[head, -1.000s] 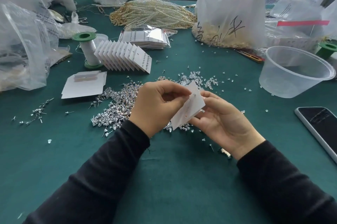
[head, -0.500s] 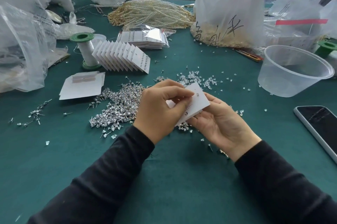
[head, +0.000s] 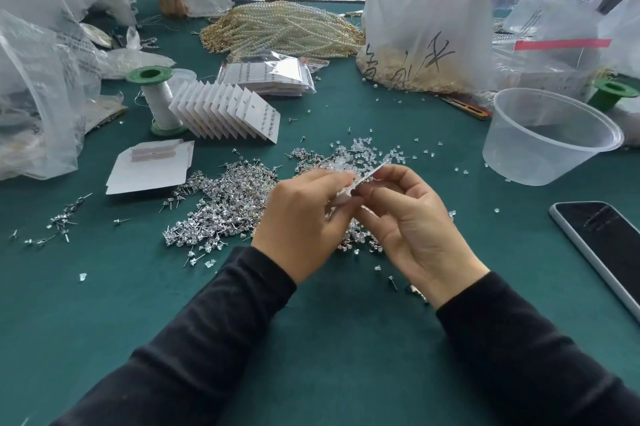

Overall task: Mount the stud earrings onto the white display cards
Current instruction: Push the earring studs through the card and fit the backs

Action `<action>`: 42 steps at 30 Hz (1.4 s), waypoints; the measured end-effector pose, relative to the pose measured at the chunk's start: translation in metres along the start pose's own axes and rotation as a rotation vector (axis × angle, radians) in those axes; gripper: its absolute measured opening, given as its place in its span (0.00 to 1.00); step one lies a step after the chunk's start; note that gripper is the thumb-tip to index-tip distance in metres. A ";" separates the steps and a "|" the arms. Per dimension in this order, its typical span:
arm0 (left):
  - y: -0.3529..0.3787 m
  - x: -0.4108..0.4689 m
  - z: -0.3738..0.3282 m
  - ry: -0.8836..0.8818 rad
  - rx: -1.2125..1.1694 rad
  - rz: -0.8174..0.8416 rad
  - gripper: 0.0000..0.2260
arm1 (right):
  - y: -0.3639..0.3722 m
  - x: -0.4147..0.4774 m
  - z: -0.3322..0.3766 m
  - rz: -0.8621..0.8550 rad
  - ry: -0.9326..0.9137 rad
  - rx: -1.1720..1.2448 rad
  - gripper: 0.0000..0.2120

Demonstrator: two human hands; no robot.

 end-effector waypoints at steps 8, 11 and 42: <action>-0.019 0.006 0.008 -0.065 -0.012 -0.126 0.16 | -0.033 0.003 0.032 -0.210 -0.168 -0.617 0.03; -0.029 0.005 0.019 -0.224 -0.158 -0.247 0.18 | -0.067 0.006 0.062 -0.553 -0.318 -1.367 0.06; -0.002 -0.003 0.035 -0.535 -0.367 -0.105 0.14 | -0.011 -0.007 0.030 -0.147 -0.493 -0.963 0.07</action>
Point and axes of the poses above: each hand's wrist, its own x-axis towards the middle knuckle, its own y-axis out of the palm, z = x × y, the point moved 5 cm from there along x, towards the middle knuckle, and after that the axes turned 15 degrees about -x, right-handed, at the moved point
